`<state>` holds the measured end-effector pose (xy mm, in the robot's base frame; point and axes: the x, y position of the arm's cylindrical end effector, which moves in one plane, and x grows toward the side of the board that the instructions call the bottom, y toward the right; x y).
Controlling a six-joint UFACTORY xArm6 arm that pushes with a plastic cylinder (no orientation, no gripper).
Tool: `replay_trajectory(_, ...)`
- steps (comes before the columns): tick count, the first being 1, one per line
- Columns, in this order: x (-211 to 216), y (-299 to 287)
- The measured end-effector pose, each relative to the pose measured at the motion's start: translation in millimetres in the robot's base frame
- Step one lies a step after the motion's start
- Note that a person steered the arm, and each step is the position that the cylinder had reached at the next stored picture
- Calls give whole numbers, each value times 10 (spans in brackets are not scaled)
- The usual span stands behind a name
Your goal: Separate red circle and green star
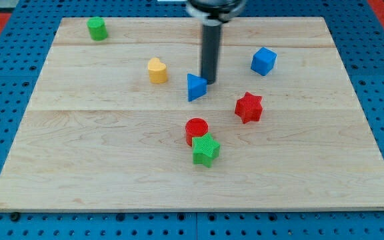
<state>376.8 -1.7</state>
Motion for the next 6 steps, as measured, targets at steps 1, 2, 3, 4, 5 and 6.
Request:
replay_trajectory(1, -48, -769)
replay_trajectory(2, 332, -894)
replay_trajectory(3, 873, -849)
replay_trajectory(4, 1300, -512)
replay_trajectory(5, 1300, 83)
replay_trajectory(6, 1300, 434)
